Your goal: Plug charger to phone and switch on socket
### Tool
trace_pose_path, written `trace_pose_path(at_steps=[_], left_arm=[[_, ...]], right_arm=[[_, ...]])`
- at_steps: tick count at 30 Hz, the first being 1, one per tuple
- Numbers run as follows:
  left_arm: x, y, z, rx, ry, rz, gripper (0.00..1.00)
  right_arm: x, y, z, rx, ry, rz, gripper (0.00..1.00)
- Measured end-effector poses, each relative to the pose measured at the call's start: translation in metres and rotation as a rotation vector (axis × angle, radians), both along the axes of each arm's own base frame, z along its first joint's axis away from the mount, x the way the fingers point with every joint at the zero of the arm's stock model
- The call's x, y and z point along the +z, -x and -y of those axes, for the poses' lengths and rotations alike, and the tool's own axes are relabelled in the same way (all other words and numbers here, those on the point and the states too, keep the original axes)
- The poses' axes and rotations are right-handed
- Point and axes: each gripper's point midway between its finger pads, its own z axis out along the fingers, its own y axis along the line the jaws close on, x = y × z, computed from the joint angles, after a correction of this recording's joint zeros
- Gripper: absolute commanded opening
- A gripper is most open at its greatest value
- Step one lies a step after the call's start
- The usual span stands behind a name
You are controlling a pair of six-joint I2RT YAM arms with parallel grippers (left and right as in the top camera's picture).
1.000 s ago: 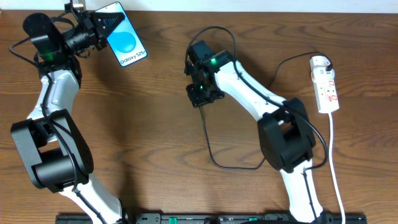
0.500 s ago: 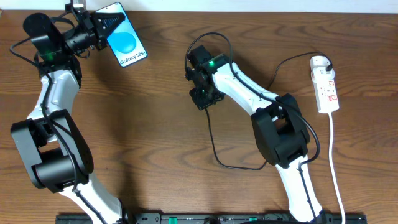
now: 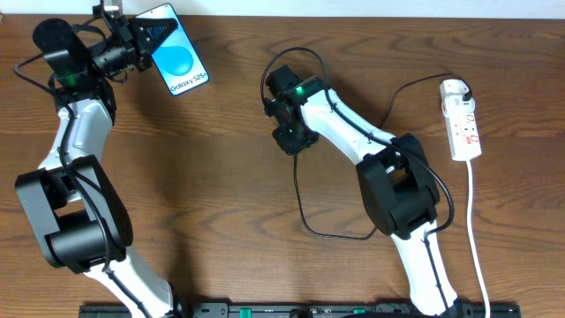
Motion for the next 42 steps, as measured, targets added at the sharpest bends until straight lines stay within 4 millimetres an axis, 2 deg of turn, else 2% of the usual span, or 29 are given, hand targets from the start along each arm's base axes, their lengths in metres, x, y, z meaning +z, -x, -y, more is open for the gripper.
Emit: trace_pose_path(at_steps=[6,9,14,18,26,28,34,37,42], left_arm=[[0.0,0.0,0.0,0.0,0.0,0.0,0.07],[0.0,0.0,0.0,0.0,0.0,0.0,0.07],[0.0,0.0,0.0,0.0,0.0,0.0,0.07],[0.0,0.0,0.0,0.0,0.0,0.0,0.07],[0.0,0.001,0.0,-0.004,0.0,0.0,0.07],[0.0,0.001,0.0,-0.004,0.0,0.0,0.07],[0.0,0.001,0.0,-0.005,0.0,0.0,0.07],[0.0,0.001,0.0,-0.005,0.0,0.0,0.07],[0.0,0.001,0.001,-0.01,0.0,0.0,0.07]], right_arm=[[0.003,0.002,-0.004,-0.085,-0.105,-0.074,0.36],[0.005,0.003,-0.005,-0.168,-0.166,-0.131,0.29],[0.006,0.004,-0.005,-0.352,-0.189,-0.186,0.26],[0.004,-0.002,-0.003,-0.489,-0.162,-0.163,0.23],[0.002,-0.007,-0.009,-0.589,-0.154,-0.126,0.08],[0.002,-0.008,-0.009,-0.598,-0.156,-0.124,0.01],[0.003,-0.014,-0.013,-0.573,-0.18,-0.1,0.01],[0.005,-0.018,-0.024,-0.459,-0.234,-0.087,0.01],[0.012,-0.005,-0.04,-0.231,-0.332,-0.14,0.01]])
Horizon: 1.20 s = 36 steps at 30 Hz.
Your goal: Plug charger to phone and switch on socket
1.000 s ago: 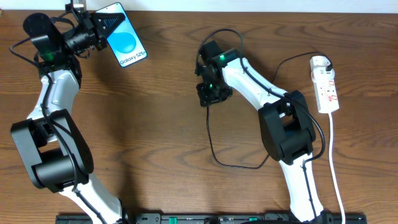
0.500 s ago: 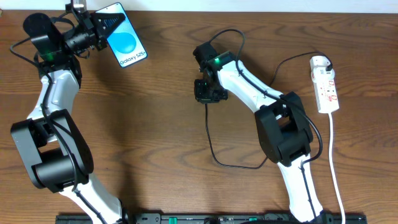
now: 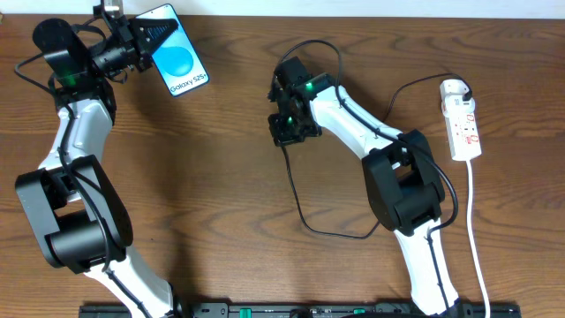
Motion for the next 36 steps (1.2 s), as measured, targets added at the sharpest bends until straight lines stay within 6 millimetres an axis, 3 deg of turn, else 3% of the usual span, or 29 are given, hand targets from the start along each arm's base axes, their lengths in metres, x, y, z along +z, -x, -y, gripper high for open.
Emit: trace_pose_path(at_steps=[4,10,13,17,36], left_arm=[[0.0,0.002,0.001,-0.011,-0.001,0.0,0.07],[0.0,0.003,0.002,-0.02,-0.001,0.0,0.07],[0.0,0.003,0.002,-0.02,-0.001,0.0,0.07],[0.0,0.004,0.002,-0.024,-0.001,0.0,0.07],[0.0,-0.004,0.015,0.0,0.02,-0.028,0.07]], right_arm=[[0.028,0.011,-0.014,0.108,-0.145,-0.008,0.01],[0.125,0.025,-0.038,0.218,-0.438,0.063,0.01],[0.159,0.037,-0.046,0.259,-0.552,0.056,0.01],[0.17,0.044,-0.053,0.279,-0.632,0.019,0.01],[0.209,0.035,-0.087,0.244,-0.809,0.011,0.01]])
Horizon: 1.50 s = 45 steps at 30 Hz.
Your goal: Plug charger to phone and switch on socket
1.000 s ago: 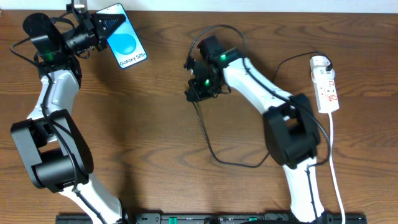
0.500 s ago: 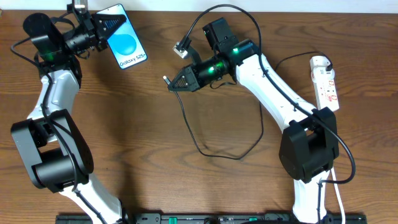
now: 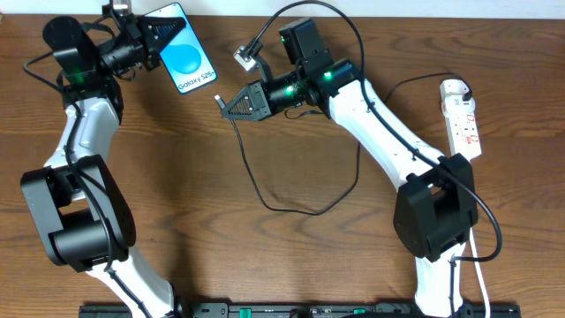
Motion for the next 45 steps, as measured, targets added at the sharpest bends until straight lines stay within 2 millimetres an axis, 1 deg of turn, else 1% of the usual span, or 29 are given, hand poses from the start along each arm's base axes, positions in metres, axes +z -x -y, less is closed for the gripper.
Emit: trace_pose_path(at_steps=[2,9,18,28,45], left_arm=[[0.0,0.0,0.002,-0.001,0.002,-0.002,0.07],[0.0,-0.002,0.005,0.002,0.003,-0.003,0.07],[0.0,-0.002,0.007,0.003,0.003,-0.003,0.07],[0.0,-0.001,0.023,-0.026,0.009,-0.012,0.07],[0.0,-0.002,0.024,-0.024,0.014,-0.02,0.07]], right_arm=[[0.004,0.0,-0.003,-0.001,-0.013,-0.017,0.01],[0.006,0.001,-0.003,-0.008,-0.017,-0.054,0.01],[0.014,-0.002,-0.006,-0.008,-0.047,-0.055,0.01],[0.016,-0.003,-0.007,-0.017,-0.051,-0.069,0.01],[0.018,-0.006,-0.007,-0.027,-0.055,-0.079,0.01]])
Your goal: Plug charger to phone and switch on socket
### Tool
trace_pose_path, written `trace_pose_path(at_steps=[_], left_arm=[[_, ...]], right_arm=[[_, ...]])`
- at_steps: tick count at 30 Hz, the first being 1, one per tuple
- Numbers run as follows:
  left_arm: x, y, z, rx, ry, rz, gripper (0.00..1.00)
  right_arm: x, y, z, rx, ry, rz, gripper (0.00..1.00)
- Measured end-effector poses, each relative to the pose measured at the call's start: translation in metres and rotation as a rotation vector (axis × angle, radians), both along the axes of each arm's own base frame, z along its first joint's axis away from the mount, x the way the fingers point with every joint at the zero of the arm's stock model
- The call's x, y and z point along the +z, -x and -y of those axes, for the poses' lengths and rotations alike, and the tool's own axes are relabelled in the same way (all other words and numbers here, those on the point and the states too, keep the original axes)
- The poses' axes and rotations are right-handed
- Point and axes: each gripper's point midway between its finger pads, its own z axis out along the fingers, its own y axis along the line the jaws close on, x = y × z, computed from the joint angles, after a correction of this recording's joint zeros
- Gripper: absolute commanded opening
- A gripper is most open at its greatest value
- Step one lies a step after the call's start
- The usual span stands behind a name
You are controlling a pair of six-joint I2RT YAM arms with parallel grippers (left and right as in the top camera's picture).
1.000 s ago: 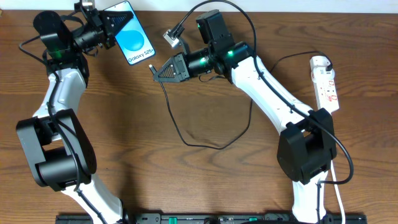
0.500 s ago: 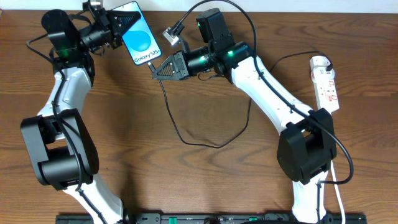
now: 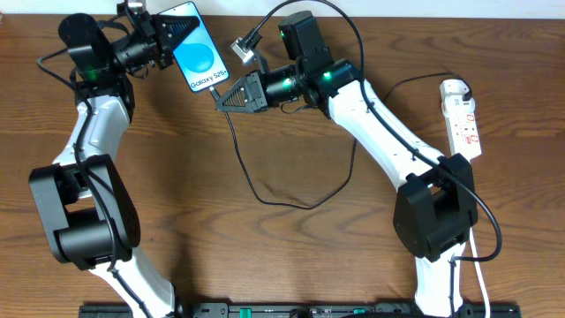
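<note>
A phone with a blue circle on its screen is lifted off the table at the top left, with my left gripper shut on its upper end. My right gripper is shut on the plug end of the black charger cable. That plug tip sits right at the phone's lower edge; whether it is inserted cannot be told. The cable loops down over the table and runs back toward the white socket strip at the right.
The wooden table carries only the cable loop and the socket strip with its white lead running to the front edge. The two arm bases stand at the front.
The phone in my left gripper has moved right and slightly down. My right gripper with the plug has moved up-left, closing the gap to the phone's lower edge.
My left gripper held the phone up at the far top left throughout. My right gripper was low at the table centre on the cable, then slightly higher, then raised holding the plug pointed left. Now plug and phone meet.
</note>
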Motion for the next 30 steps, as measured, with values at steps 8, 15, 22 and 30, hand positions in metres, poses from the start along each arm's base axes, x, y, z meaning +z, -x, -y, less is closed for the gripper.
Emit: trace_pose_path(at_steps=[8,15,22,30], left_arm=[[0.0001,-0.0012,-0.0009,0.008,0.001,-0.001,0.07],[0.0003,-0.004,-0.0034,0.029,0.003,-0.002,0.07],[0.0003,-0.0041,-0.0036,0.03,0.004,-0.004,0.07],[0.0003,-0.0057,-0.0046,0.04,0.004,-0.003,0.07]], right_arm=[[0.0023,-0.0022,-0.0006,-0.01,-0.005,-0.011,0.01],[0.0059,-0.0055,-0.001,-0.023,-0.013,-0.024,0.01],[0.006,-0.0057,-0.001,-0.027,-0.011,-0.035,0.01],[0.0057,-0.0073,-0.0012,-0.037,-0.007,-0.042,0.01]])
